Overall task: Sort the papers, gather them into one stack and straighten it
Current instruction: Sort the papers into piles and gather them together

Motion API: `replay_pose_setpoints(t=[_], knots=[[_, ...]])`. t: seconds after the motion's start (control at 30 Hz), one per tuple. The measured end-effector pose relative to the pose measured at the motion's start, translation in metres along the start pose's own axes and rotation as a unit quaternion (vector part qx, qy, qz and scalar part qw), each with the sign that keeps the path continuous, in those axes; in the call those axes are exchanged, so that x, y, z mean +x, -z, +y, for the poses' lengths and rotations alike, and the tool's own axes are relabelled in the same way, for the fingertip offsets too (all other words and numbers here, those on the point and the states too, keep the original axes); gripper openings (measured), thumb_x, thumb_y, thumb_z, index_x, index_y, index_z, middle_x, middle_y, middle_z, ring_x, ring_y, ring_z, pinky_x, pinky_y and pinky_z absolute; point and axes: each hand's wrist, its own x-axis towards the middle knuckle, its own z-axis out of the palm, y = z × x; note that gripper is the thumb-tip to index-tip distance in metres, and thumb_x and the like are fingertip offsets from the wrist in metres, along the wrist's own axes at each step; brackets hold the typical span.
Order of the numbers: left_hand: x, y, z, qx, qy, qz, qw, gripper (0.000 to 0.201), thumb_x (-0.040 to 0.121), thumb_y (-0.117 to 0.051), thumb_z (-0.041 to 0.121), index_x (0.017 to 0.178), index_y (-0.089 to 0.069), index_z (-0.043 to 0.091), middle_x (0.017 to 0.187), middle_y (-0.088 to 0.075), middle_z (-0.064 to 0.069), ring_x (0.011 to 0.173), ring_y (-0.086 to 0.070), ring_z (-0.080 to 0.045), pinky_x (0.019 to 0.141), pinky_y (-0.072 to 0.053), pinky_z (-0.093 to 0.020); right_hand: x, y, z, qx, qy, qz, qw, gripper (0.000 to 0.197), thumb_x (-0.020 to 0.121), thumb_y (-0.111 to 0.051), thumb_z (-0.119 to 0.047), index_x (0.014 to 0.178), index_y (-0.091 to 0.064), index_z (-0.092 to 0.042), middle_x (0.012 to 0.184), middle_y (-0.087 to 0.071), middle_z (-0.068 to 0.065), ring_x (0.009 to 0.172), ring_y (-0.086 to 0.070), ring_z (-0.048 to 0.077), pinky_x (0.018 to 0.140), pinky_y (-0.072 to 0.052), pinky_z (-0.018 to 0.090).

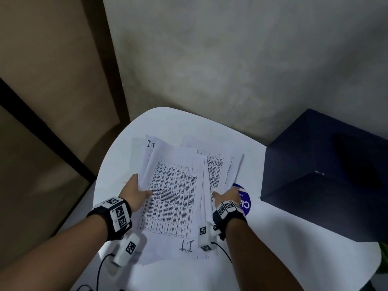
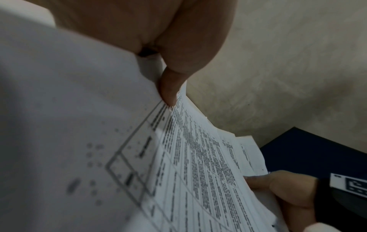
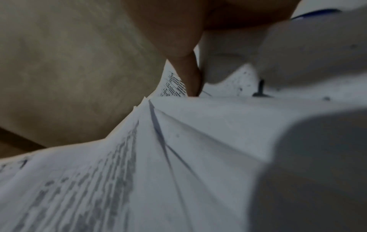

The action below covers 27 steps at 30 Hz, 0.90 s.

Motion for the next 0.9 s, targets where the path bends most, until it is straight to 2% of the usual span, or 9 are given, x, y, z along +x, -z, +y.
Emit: replay_pose_setpoints(t=[0.17, 0.33, 0.4, 0.47, 0.5, 0.57, 0.67, 0.8, 0.9], knots=[[0.000, 0.008, -0.001, 0.007, -0.002, -0.011, 1.000, 0.046, 0.083, -0.075, 0.019, 0.120, -0.048, 0.013, 0.112, -0.064, -0.011, 0.097, -0.063, -0.030, 0.087, -0.052, -0.040, -0.019, 0.039, -0.010, 0.017, 0.084, 0.089, 0.992, 0.047, 0.095, -0.057, -0.017, 0.138, -0.047, -0.002, 0.134, -0.055, 0.023, 0.124, -0.053, 0.039, 0.099, -0.046, 0.040], [-0.002, 0.010, 0.000, 0.014, 0.023, -0.025, 0.999, 0.063, 0.083, -0.076, 0.024, 0.135, -0.043, 0.010, 0.125, -0.059, -0.009, 0.110, -0.059, -0.030, 0.098, -0.047, -0.041, -0.033, 0.115, -0.027, 0.125, 0.184, 0.230, 0.948, 0.025, 0.085, -0.071, -0.020, 0.103, -0.066, -0.004, 0.096, -0.070, 0.019, 0.094, -0.065, 0.037, 0.081, -0.056, 0.042], [-0.002, 0.009, 0.001, 0.021, 0.028, -0.028, 0.999, 0.066, 0.084, -0.075, 0.026, 0.138, -0.041, 0.010, 0.131, -0.057, -0.010, 0.116, -0.057, -0.032, 0.100, -0.046, -0.043, -0.037, 0.136, -0.032, 0.195, 0.193, 0.207, 0.939, 0.022, 0.080, -0.076, -0.021, 0.096, -0.067, -0.008, 0.090, -0.071, 0.009, 0.082, -0.069, 0.028, 0.076, -0.058, 0.039], [-0.002, 0.006, 0.002, 0.011, 0.031, -0.033, 0.999, 0.055, 0.086, -0.073, 0.027, 0.131, -0.045, 0.011, 0.125, -0.061, -0.012, 0.109, -0.061, -0.032, 0.097, -0.048, -0.045, -0.042, 0.141, -0.032, 0.228, 0.206, 0.153, 0.939, 0.021, 0.080, -0.078, -0.017, 0.096, -0.066, -0.010, 0.091, -0.069, 0.003, 0.081, -0.067, 0.021, 0.076, -0.053, 0.030], [0.000, 0.005, 0.000, -0.006, 0.033, -0.036, 0.999, 0.052, 0.087, -0.071, 0.031, 0.127, -0.047, 0.011, 0.122, -0.063, -0.013, 0.105, -0.062, -0.032, 0.096, -0.049, -0.046, -0.044, 0.136, -0.030, 0.218, 0.210, 0.124, 0.945, 0.024, 0.080, -0.078, -0.016, 0.098, -0.066, -0.008, 0.093, -0.068, 0.003, 0.083, -0.065, 0.019, 0.076, -0.049, 0.027], [0.004, 0.004, -0.003, -0.044, 0.046, -0.043, 0.997, 0.068, 0.083, -0.065, 0.051, 0.133, -0.045, 0.009, 0.130, -0.059, -0.016, 0.114, -0.059, -0.033, 0.101, -0.047, -0.048, -0.040, 0.109, -0.017, 0.152, 0.208, 0.071, 0.963, 0.036, 0.079, -0.079, -0.023, 0.105, -0.065, -0.002, 0.098, -0.067, 0.005, 0.089, -0.063, 0.019, 0.079, -0.046, 0.025], [0.008, 0.006, -0.001, -0.143, 0.097, -0.054, 0.983, 0.096, 0.077, -0.048, 0.078, 0.143, -0.044, 0.008, 0.147, -0.048, -0.016, 0.133, -0.047, -0.035, 0.112, -0.036, -0.052, -0.033, 0.052, 0.013, 0.057, 0.179, -0.011, 0.982, 0.072, 0.082, -0.065, -0.054, 0.129, -0.054, -0.001, 0.128, -0.061, 0.007, 0.117, -0.059, 0.024, 0.101, -0.045, 0.033], [-0.001, 0.013, 0.010, -0.248, 0.166, -0.070, 0.952, 0.088, 0.086, -0.030, 0.079, 0.140, -0.051, 0.013, 0.140, -0.054, -0.023, 0.123, -0.054, -0.043, 0.111, -0.036, -0.052, -0.034, -0.010, 0.046, -0.078, 0.145, -0.064, 0.984, 0.054, 0.101, -0.040, -0.036, 0.146, -0.031, -0.008, 0.145, -0.047, 0.014, 0.131, -0.049, 0.032, 0.110, -0.040, 0.041], [-0.010, 0.009, 0.017, -0.207, 0.130, -0.075, 0.967, 0.092, 0.085, -0.038, 0.077, 0.152, -0.030, 0.014, 0.160, -0.026, -0.015, 0.144, -0.031, -0.036, 0.117, -0.023, -0.051, -0.038, -0.028, 0.052, -0.158, 0.162, -0.086, 0.970, 0.056, 0.100, -0.036, -0.044, 0.146, -0.032, -0.013, 0.149, -0.042, 0.009, 0.135, -0.042, 0.030, 0.111, -0.038, 0.043]])
